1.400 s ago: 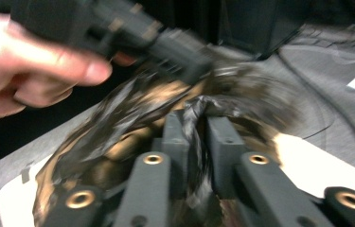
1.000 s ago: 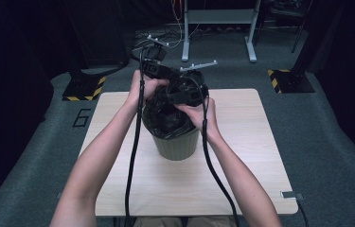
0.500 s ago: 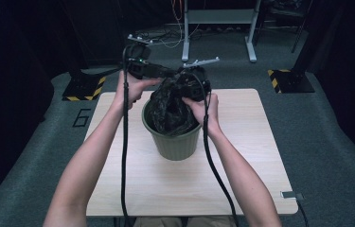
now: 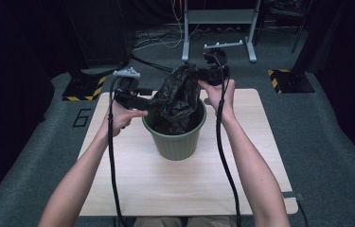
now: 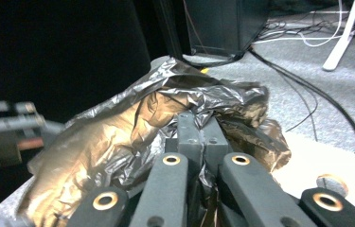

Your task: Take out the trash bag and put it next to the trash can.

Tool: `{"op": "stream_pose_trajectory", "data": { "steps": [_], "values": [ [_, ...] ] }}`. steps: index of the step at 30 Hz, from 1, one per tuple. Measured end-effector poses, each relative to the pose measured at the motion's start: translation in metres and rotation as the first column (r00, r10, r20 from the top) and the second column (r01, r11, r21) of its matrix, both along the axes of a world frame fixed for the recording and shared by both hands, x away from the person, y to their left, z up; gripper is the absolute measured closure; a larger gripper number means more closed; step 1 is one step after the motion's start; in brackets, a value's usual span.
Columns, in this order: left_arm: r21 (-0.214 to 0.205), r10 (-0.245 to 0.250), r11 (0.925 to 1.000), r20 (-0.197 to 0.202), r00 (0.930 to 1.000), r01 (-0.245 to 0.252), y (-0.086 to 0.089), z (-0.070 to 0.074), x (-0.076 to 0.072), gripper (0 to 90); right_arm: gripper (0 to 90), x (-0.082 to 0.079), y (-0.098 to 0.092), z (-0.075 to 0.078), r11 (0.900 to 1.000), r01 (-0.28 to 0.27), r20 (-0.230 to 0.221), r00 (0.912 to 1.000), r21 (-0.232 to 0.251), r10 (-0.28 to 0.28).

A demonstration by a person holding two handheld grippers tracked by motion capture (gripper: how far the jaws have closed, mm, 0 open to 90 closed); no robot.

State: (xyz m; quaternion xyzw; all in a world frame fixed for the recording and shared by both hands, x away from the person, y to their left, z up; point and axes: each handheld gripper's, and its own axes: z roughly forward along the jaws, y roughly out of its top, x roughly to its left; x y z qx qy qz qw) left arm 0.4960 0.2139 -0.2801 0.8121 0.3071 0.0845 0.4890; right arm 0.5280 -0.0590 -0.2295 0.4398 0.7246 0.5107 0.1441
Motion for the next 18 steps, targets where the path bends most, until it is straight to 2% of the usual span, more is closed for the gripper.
{"op": "stream_pose_trajectory", "data": {
  "steps": [1, 2, 3, 4, 7, 8, 9, 10, 13, 14, 15, 18],
  "values": [
    [0.039, 0.008, 0.9992, 0.005, 1.0, -0.008, -0.012, -0.01, 0.002, 15.7, 90.0, 0.0, 0.002, 0.002, 1.0, -0.005, 0.003, 1.0, 0.007, 0.005],
    [0.039, 0.008, 0.9992, 0.005, 1.0, -0.008, -0.012, -0.01, 0.002, 16.3, 90.0, -0.001, 0.004, 0.003, 0.9999, -0.01, 0.005, 0.9999, 0.009, 0.01],
    [0.062, 0.017, 0.9979, 0.019, 0.9997, -0.018, -0.023, -0.017, 0.006, 19.3, 90.0, -0.001, 0.005, 0.003, 0.9997, -0.02, 0.003, 0.9998, 0.015, 0.02],
    [0.071, 0.043, 0.9965, 0.027, 0.9987, -0.045, -0.029, -0.019, 0.008, 32.9, 90.0, -0.002, 0.008, 0.003, 0.9993, -0.032, 0.003, 0.9995, 0.019, 0.032],
    [0.064, 0.039, 0.9971, 0.036, 0.9986, -0.041, -0.035, -0.022, 0.013, 69.2, 90.0, -0.005, 0.011, 0.004, 0.9982, -0.057, 0.009, 0.9983, 0.018, 0.057],
    [0.05, 0.058, 0.9969, 0.042, 0.9974, -0.06, -0.037, -0.023, 0.018, 77.9, 90.0, -0.007, 0.01, 0.004, 0.9976, -0.067, 0.008, 0.9978, 0.018, 0.066],
    [0.029, 0.064, 0.9975, 0.033, 0.9974, -0.065, -0.037, -0.024, 0.025, 84.7, 90.0, -0.009, 0.009, 0.003, 0.9967, -0.077, 0.008, 0.997, 0.024, 0.077],
    [0.026, 0.081, 0.9964, 0.028, 0.9963, -0.081, -0.036, -0.023, 0.028, 88.0, 90.0, -0.011, 0.008, 0.003, 0.9958, -0.089, 0.013, 0.9959, 0.02, 0.089],
    [-0.001, 0.094, 0.9956, 0.02, 0.9954, -0.094, -0.031, -0.019, 0.033, 89.3, 90.0, -0.015, 0.006, 0.001, 0.994, -0.109, 0.021, 0.9938, 0.002, 0.109],
    [-0.021, 0.112, 0.9935, 0.019, 0.9935, -0.112, -0.027, -0.013, 0.038, 89.5, 90.0, -0.019, 0.003, -0.005, 0.9885, -0.151, 0.018, 0.9883, -0.004, 0.151],
    [-0.021, 0.112, 0.9935, 0.019, 0.9935, -0.112, -0.027, -0.013, 0.038, 89.5, 90.0, -0.019, 0.003, -0.005, 0.9885, -0.151, 0.018, 0.9883, -0.004, 0.151],
    [-0.04, 0.128, 0.991, 0.019, 0.9915, -0.127, -0.023, -0.001, 0.042, 89.5, 89.9, -0.027, 0.004, -0.017, 0.9767, -0.206, 0.022, 0.9779, -0.059, 0.208]
  ]
}}
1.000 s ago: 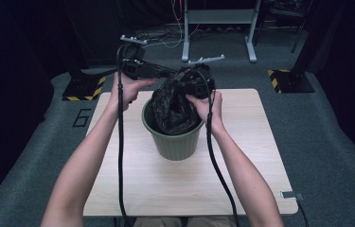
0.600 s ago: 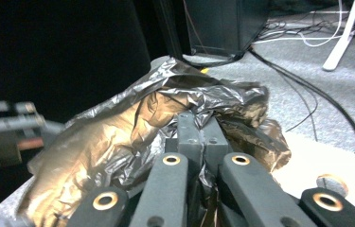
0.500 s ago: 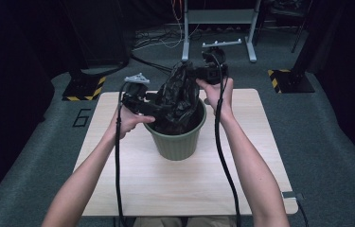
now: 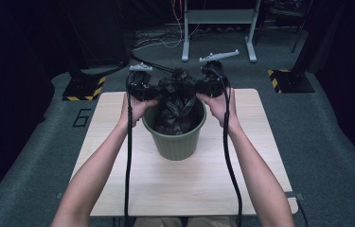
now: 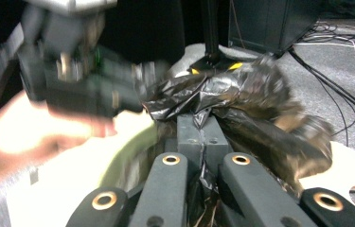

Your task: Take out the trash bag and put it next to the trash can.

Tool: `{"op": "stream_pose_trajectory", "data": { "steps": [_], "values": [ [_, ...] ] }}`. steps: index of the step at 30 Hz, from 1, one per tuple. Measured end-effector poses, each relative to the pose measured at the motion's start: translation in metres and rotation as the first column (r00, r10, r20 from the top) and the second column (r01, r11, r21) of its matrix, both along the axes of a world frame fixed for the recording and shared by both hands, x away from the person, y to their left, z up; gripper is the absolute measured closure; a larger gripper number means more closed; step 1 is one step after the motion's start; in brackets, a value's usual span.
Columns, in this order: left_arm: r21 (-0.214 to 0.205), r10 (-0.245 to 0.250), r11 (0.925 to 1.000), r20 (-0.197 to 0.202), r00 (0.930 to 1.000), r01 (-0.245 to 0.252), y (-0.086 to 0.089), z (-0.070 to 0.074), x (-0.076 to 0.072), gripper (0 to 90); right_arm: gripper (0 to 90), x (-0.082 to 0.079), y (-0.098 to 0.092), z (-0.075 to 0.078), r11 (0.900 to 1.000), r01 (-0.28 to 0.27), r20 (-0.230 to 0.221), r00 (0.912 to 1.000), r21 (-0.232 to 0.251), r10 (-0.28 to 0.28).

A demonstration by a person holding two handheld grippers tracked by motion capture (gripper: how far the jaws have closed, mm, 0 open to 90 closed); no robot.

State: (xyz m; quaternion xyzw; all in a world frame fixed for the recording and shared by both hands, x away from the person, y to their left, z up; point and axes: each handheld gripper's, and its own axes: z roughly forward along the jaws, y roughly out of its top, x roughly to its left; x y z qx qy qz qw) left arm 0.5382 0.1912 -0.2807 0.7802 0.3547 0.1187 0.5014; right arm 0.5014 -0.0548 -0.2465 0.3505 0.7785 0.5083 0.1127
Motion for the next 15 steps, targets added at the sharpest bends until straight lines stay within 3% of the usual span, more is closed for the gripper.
{"op": "stream_pose_trajectory", "data": {
  "steps": [2, 3, 4, 5, 9, 10, 11, 13, 14, 15],
  "values": [
    [-0.002, 0.001, 1.0, 0.004, 1.0, -0.001, -0.001, 0.007, 0.001, 89.6, 87.3, -0.002, 0.007, -0.012, 0.999, -0.03, 0.005, 0.9995, -0.034, 0.03],
    [-0.007, -0.006, 1.0, 0.013, 0.9999, 0.006, -0.006, 0.017, 0.001, 89.5, 81.3, -0.002, 0.01, -0.016, 0.9985, -0.03, 0.003, 0.9995, -0.046, 0.03],
    [-0.007, -0.006, 1.0, 0.013, 0.9999, 0.006, -0.006, 0.017, 0.001, 89.5, 73.1, -0.001, 0.014, -0.021, 0.9984, -0.034, -0.007, 0.9994, -0.045, 0.034],
    [-0.005, -0.01, 0.9999, 0.017, 0.9998, 0.011, -0.01, 0.021, 0.001, 89.5, 73.1, -0.001, 0.014, -0.021, 0.9984, -0.034, -0.007, 0.9994, -0.045, 0.034],
    [-0.012, -0.034, 0.9993, 0.025, 0.9991, 0.034, -0.023, 0.031, -0.002, 89.5, 43.6, 0.009, 0.031, -0.038, 0.9973, 0.01, -0.044, 0.9989, -0.072, -0.013],
    [-0.02, -0.048, 0.9986, 0.023, 0.9986, 0.049, -0.028, 0.034, -0.003, 89.5, 43.0, 0.014, 0.038, -0.044, 0.9953, 0.042, -0.034, 0.9984, -0.088, -0.045],
    [-0.023, -0.055, 0.9982, 0.023, 0.9982, 0.056, -0.029, 0.034, -0.003, 89.5, 46.3, 0.017, 0.041, -0.046, 0.9947, 0.051, -0.025, 0.9982, -0.089, -0.054],
    [-0.025, -0.058, 0.998, 0.023, 0.998, 0.059, -0.03, 0.034, -0.004, 89.4, 63.2, 0.02, 0.045, -0.049, 0.9922, 0.066, -0.01, 0.9977, -0.105, -0.068],
    [-0.025, -0.064, 0.9976, 0.025, 0.9977, 0.064, -0.03, 0.035, -0.005, 89.4, 63.2, 0.02, 0.045, -0.049, 0.9922, 0.066, -0.01, 0.9977, -0.105, -0.068],
    [-0.032, -0.069, 0.9971, 0.026, 0.9973, 0.069, -0.028, 0.035, -0.006, 87.5, 84.7, 0.023, 0.046, -0.051, 0.9918, 0.081, 0.002, 0.9967, -0.098, -0.082]
  ]
}}
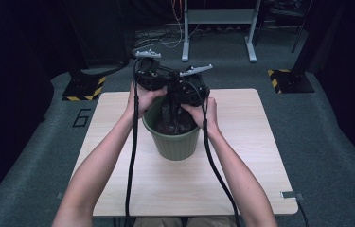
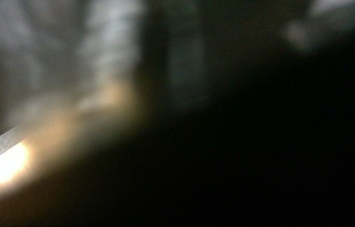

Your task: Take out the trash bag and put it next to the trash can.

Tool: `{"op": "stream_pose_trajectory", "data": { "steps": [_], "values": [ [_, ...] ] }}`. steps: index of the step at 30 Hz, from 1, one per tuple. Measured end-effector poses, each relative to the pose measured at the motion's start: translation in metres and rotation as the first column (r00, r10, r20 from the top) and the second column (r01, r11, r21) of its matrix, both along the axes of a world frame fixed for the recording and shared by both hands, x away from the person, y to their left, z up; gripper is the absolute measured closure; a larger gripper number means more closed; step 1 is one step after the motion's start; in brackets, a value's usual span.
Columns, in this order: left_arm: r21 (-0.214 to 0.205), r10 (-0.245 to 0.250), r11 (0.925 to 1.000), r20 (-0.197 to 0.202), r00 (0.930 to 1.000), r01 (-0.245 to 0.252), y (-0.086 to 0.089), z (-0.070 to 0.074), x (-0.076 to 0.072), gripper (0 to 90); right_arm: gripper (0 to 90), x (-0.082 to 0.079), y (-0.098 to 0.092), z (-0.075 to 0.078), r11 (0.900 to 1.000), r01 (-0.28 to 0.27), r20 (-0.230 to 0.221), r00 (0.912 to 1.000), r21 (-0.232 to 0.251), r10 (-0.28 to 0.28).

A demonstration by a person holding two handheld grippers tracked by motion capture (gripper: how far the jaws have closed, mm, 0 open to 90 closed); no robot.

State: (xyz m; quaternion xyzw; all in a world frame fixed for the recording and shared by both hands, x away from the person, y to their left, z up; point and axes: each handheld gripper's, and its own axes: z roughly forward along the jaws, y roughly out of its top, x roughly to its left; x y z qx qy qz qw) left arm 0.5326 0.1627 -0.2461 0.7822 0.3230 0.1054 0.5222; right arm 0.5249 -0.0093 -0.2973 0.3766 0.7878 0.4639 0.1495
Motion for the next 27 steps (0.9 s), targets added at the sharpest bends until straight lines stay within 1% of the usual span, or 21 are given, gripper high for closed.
{"op": "stream_pose_trajectory", "data": {
  "steps": [1, 2, 3, 5, 6, 8, 10, 11, 12, 13, 14, 15, 16, 17, 18, 19, 21, 22, 24, 26, 27],
  "values": [
    [-0.009, -0.007, 0.9999, 0.011, 0.9999, 0.007, 0.003, -0.001, -0.002, 87.5, 84.7, 0.0, 0.0, 0.0, 1.0, 0.0, 0.0, 1.0, 0.0, 0.0],
    [-0.014, -0.005, 0.9999, 0.01, 0.9999, 0.006, 0.006, -0.002, -0.002, 80.9, 88.4, 0.001, -0.001, 0.001, 0.9998, 0.017, 0.009, 0.9998, 0.006, -0.017],
    [-0.018, -0.002, 0.9998, 0.009, 1.0, 0.002, 0.013, -0.005, -0.004, 64.0, 89.8, 0.002, -0.005, 0.004, 0.9993, 0.019, 0.005, 0.9998, 0.031, -0.019],
    [-0.022, 0.013, 0.9997, 0.01, 0.9999, -0.013, 0.017, -0.006, -0.006, 47.5, 90.0, 0.002, -0.009, 0.009, 0.9989, 0.037, 0.007, 0.9993, 0.027, -0.038],
    [-0.049, 0.023, 0.9986, 0.012, 0.9997, -0.022, 0.028, -0.009, -0.009, 42.7, 90.0, 0.002, -0.013, 0.013, 0.9985, 0.044, 0.009, 0.999, 0.032, -0.044],
    [-0.071, 0.033, 0.9969, 0.017, 0.9993, -0.032, 0.038, -0.013, -0.014, 35.0, 90.0, 0.001, -0.018, 0.02, 0.9978, 0.058, 0.025, 0.9979, 0.032, -0.059],
    [-0.074, 0.03, 0.9969, 0.017, 0.9994, -0.029, 0.041, -0.015, -0.016, 30.0, 90.0, 0.001, -0.022, 0.027, 0.9968, 0.066, 0.027, 0.9974, 0.044, -0.068],
    [-0.076, 0.035, 0.9966, 0.021, 0.9992, -0.033, 0.044, -0.017, -0.018, 29.2, 90.0, 0.0, -0.024, 0.032, 0.9963, 0.073, 0.036, 0.9966, 0.045, -0.074],
    [-0.068, 0.032, 0.9972, 0.02, 0.9993, -0.03, 0.047, -0.022, -0.021, 29.2, 90.0, 0.0, -0.024, 0.032, 0.9963, 0.073, 0.036, 0.9966, 0.045, -0.074],
    [-0.077, 0.024, 0.9968, 0.015, 0.9996, -0.022, 0.049, -0.03, -0.024, 26.6, 90.0, -0.002, -0.027, 0.041, 0.9955, 0.079, 0.056, 0.9951, 0.052, -0.082],
    [-0.071, 0.018, 0.9973, 0.011, 0.9998, -0.017, 0.048, -0.037, -0.026, 25.6, 90.0, -0.003, -0.029, 0.046, 0.9949, 0.08, 0.063, 0.9945, 0.062, -0.084],
    [-0.07, 0.016, 0.9974, 0.008, 0.9998, -0.015, 0.047, -0.042, -0.027, 25.0, 90.0, -0.005, -0.03, 0.052, 0.9941, 0.08, 0.071, 0.9939, 0.074, -0.085],
    [-0.07, 0.016, 0.9974, 0.008, 0.9998, -0.015, 0.047, -0.042, -0.027, 24.5, 90.0, -0.005, -0.03, 0.052, 0.9941, 0.08, 0.071, 0.9939, 0.074, -0.085],
    [-0.062, 0.015, 0.9979, -0.004, 0.9999, -0.015, 0.045, -0.048, -0.028, 22.3, 90.0, -0.007, -0.031, 0.06, 0.9934, 0.083, 0.092, 0.9917, 0.079, -0.09],
    [-0.055, 0.013, 0.9984, -0.025, 0.9996, -0.014, 0.041, -0.059, -0.025, 20.8, 90.0, -0.008, -0.031, 0.065, 0.9927, 0.081, 0.098, 0.9911, 0.089, -0.09],
    [-0.06, 0.018, 0.998, -0.03, 0.9994, -0.02, 0.039, -0.062, -0.024, 19.5, 90.0, -0.009, -0.031, 0.069, 0.9926, 0.082, 0.112, 0.9895, 0.09, -0.091],
    [-0.068, 0.022, 0.9974, -0.031, 0.9993, -0.024, 0.036, -0.064, -0.022, 17.9, 90.0, -0.012, -0.029, 0.076, 0.9919, 0.082, 0.127, 0.9874, 0.097, -0.094],
    [-0.072, 0.022, 0.9971, -0.031, 0.9993, -0.024, 0.034, -0.064, -0.021, 17.9, 90.0, -0.012, -0.029, 0.076, 0.9919, 0.082, 0.127, 0.9874, 0.097, -0.094],
    [-0.08, 0.027, 0.9964, -0.003, 0.9996, -0.027, 0.025, -0.062, -0.021, 16.1, 90.0, -0.019, -0.024, 0.086, 0.9917, 0.092, 0.164, 0.9807, 0.09, -0.106],
    [-0.074, 0.05, 0.9961, 0.015, 0.9986, -0.049, 0.018, -0.059, -0.022, 15.5, 90.0, -0.024, -0.019, 0.091, 0.991, 0.093, 0.182, 0.9772, 0.096, -0.11],
    [-0.074, 0.05, 0.9961, 0.015, 0.9986, -0.049, 0.018, -0.059, -0.022, 15.1, 90.0, -0.024, -0.019, 0.091, 0.991, 0.093, 0.182, 0.9772, 0.096, -0.11]
  ]
}}
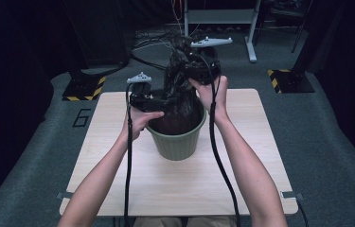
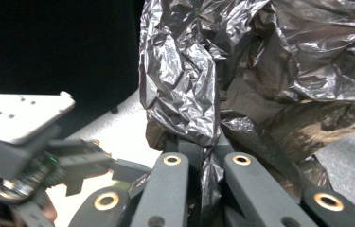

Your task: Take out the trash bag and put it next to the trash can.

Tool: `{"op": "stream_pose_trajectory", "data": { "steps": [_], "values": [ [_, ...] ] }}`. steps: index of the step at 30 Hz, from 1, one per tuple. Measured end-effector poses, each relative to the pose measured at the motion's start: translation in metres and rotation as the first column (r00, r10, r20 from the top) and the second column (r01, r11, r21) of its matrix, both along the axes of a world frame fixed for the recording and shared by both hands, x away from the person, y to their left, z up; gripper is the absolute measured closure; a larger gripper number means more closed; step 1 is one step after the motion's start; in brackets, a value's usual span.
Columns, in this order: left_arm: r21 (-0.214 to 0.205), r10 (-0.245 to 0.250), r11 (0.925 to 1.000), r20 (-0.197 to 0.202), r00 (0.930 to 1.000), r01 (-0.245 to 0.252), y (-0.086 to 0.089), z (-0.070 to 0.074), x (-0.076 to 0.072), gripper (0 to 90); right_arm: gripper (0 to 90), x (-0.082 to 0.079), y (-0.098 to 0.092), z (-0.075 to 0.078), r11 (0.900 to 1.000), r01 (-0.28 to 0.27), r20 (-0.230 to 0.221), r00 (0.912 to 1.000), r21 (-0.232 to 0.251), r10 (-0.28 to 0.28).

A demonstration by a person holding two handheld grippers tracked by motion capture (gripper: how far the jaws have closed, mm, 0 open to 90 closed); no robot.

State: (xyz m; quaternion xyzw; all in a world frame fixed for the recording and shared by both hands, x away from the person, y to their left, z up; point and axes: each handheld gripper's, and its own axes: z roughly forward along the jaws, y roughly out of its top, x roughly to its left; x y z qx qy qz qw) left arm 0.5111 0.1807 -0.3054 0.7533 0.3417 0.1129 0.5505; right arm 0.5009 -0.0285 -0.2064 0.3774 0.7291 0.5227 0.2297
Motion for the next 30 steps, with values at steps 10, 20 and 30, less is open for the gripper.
{"op": "stream_pose_trajectory", "data": {
  "steps": [10, 20, 30],
  "values": [
    [0.019, 0.094, 0.9954, -0.021, 0.9953, -0.094, -0.026, -0.003, 0.023, 31.4, 90.0, -0.024, 0.019, 0.012, 0.9965, -0.054, 0.049, 0.9975, 0.064, 0.051],
    [0.049, -0.018, 0.9986, -0.03, 0.9994, 0.019, -0.042, -0.01, 0.03, 89.7, 90.0, -0.024, -0.002, 0.012, 0.9952, -0.059, 0.034, 0.9979, 0.079, 0.056],
    [0.044, -0.058, 0.9973, -0.019, 0.9981, 0.059, -0.038, -0.001, 0.015, 34.3, 90.0, -0.019, -0.01, 0.016, 0.9969, -0.021, 0.042, 0.9989, 0.076, 0.018]
  ]
}}
